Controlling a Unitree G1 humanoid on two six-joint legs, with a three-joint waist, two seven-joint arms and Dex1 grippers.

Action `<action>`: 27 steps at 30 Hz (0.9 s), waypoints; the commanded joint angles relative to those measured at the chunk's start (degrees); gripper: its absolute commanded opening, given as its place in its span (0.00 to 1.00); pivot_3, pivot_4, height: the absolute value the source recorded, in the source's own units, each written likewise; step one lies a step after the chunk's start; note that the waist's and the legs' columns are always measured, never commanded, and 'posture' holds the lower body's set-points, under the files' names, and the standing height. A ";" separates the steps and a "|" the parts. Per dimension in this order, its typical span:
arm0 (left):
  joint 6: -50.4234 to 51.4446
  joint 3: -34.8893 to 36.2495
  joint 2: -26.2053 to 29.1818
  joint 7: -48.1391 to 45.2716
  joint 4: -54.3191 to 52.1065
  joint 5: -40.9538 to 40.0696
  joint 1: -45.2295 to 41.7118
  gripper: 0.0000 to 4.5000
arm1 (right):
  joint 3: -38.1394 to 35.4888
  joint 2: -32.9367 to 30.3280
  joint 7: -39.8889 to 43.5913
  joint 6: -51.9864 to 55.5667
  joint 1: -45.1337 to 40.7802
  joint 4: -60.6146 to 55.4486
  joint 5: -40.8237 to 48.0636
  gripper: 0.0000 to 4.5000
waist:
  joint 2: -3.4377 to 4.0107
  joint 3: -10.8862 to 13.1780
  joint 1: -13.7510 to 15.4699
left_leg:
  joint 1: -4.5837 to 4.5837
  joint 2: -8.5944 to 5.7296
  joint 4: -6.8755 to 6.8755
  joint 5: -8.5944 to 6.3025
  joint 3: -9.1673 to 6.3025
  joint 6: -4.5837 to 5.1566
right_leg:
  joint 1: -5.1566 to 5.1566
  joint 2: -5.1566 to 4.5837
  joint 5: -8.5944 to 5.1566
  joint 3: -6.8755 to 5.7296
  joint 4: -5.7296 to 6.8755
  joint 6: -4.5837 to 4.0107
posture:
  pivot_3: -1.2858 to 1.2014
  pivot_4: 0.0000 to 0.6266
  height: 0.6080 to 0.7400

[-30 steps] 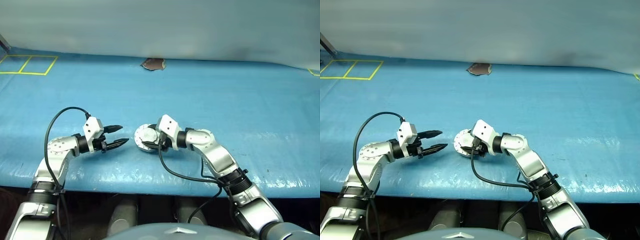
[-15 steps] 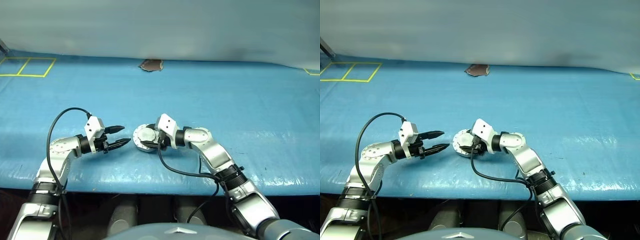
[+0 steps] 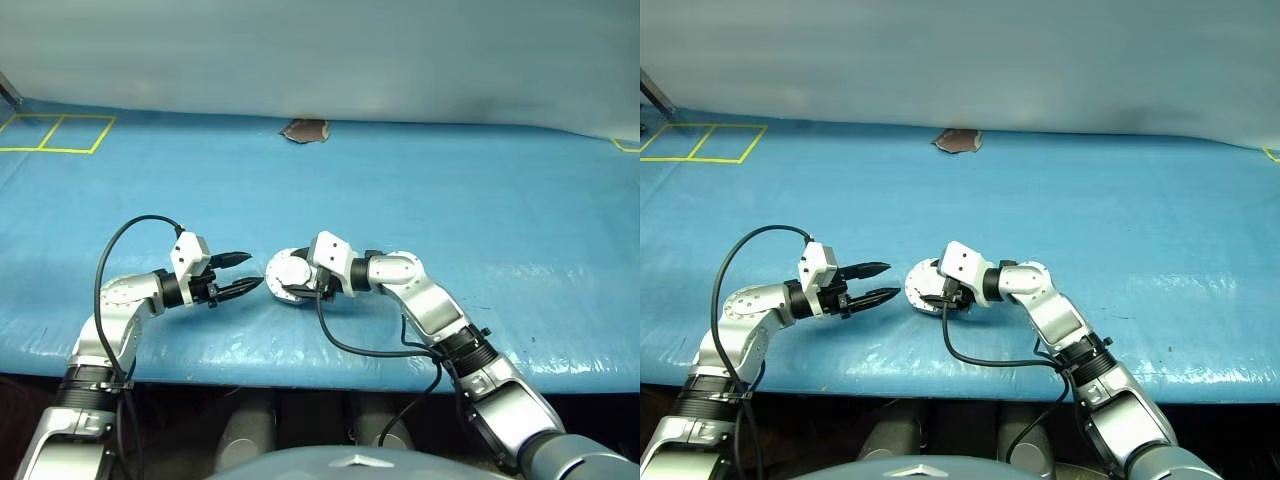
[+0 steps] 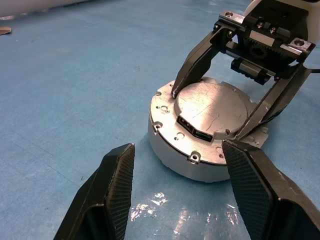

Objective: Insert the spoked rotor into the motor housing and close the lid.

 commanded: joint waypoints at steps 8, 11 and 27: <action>-0.03 0.46 -0.94 0.45 -2.51 -0.55 -0.18 0.67 | -3.46 0.34 -0.77 7.21 -1.59 2.73 1.82 0.67 | 0.00 0.01 0.01 | -0.15 -0.01 0.02 0.00 -0.01 0.00 | -0.11 0.00 0.01 -0.01 0.01 0.00 | 0.52 0.24 1.00; 0.88 0.36 -1.28 1.45 -2.62 -0.31 -0.41 0.67 | -2.86 0.04 -0.48 7.17 -0.90 3.02 1.49 0.67 | 0.00 0.01 0.04 | -0.16 -0.01 0.02 0.00 -0.01 0.00 | -0.12 0.00 0.01 -0.01 0.00 0.01 | 0.52 0.24 1.00; 10.43 -1.60 -5.41 3.61 -1.70 -1.28 -5.65 0.02 | -2.21 0.91 -3.79 6.52 1.26 2.45 0.07 0.67 | -0.01 0.01 0.01 | -0.15 -0.02 0.02 0.01 -0.01 0.01 | -0.09 0.00 0.03 -0.03 0.01 0.04 | 0.52 0.24 1.00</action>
